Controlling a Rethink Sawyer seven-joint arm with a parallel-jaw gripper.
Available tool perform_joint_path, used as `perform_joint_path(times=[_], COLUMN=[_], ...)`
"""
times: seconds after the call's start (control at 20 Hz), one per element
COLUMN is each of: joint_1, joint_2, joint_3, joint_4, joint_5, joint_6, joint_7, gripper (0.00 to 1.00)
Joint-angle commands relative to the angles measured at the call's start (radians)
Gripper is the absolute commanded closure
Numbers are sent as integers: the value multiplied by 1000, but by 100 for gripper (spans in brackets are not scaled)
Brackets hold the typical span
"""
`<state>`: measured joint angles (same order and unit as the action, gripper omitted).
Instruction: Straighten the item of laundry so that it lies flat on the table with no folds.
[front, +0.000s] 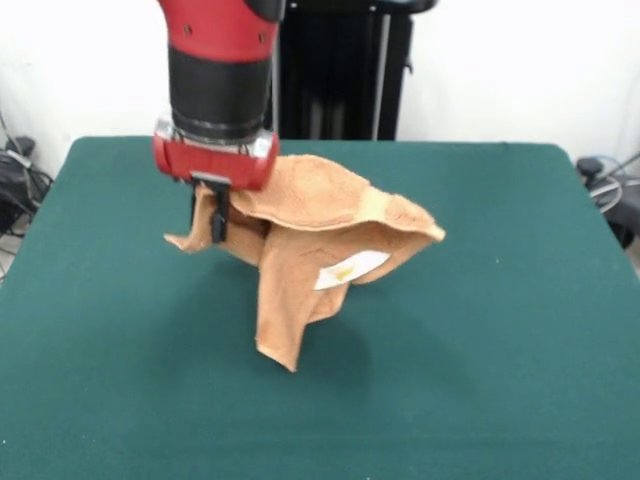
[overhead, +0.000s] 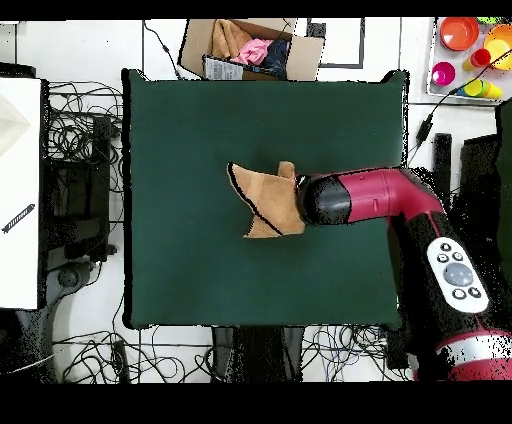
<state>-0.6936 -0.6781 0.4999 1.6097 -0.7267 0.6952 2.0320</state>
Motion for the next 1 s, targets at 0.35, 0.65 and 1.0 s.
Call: perform_joint_path(times=[0.35, 0.65, 1.0], joint_1=[-29, -19, 37], joint_2=[-55, -77, -381], joint_3=[-80, -109, -137], joint_4=[198, 271, 429], joint_5=[-75, -40, 142], joint_6=[-57, -118, 59], joint_7=[-57, 36, 45], gripper=[100, 100, 100])
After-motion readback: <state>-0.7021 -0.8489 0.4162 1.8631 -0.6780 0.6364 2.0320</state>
